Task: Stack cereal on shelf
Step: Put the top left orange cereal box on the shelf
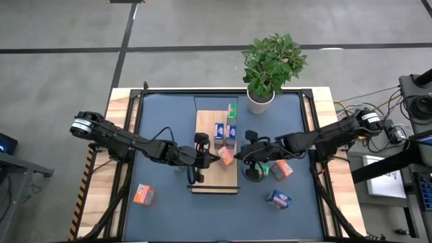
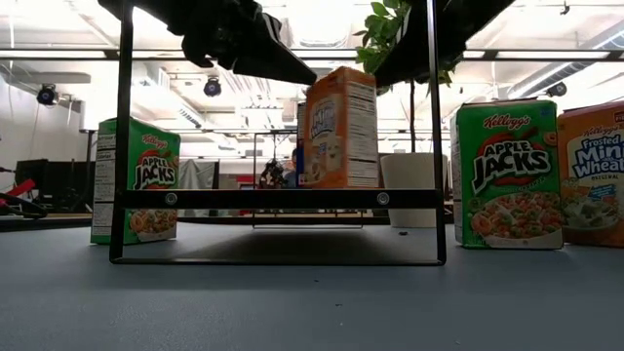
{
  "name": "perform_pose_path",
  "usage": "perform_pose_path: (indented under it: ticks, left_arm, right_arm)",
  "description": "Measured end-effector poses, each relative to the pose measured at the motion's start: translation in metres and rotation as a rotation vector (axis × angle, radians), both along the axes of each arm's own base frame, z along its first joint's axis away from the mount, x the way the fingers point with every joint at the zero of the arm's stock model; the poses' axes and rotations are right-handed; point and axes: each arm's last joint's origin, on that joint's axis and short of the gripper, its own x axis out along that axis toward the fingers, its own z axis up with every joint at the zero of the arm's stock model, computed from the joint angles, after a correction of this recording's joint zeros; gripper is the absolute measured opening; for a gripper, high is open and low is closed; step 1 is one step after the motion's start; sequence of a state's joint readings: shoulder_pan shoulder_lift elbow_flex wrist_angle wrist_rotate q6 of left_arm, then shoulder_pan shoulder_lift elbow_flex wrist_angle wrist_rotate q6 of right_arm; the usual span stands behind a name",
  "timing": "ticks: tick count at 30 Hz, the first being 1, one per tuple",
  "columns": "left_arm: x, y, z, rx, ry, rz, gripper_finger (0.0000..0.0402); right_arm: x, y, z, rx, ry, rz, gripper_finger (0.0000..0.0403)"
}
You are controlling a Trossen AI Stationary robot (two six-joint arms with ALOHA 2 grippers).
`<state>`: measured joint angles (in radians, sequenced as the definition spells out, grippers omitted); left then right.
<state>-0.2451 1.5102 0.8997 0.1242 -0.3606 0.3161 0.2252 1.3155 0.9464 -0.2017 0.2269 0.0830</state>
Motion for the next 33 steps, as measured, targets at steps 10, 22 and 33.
perform_pose_path:
  ticks: [10, 22, 33]
  left_arm:
    - [0.000, 0.000, -0.001, -0.003, 0.008, 0.002, 0.0000]
    - [-0.008, 0.000, 0.013, -0.010, 0.004, -0.002, 0.0000]
    - [-0.037, -0.002, 0.049, -0.030, -0.058, -0.034, 0.0000]
  right_arm:
    - [0.000, 0.009, 0.006, 0.001, -0.017, 0.017, 0.0009]
    - [0.021, 0.009, 0.018, -0.136, -0.198, 0.028, 0.0009]
    - [0.042, 0.010, -0.011, -0.174, -0.161, 0.036, 0.0009]
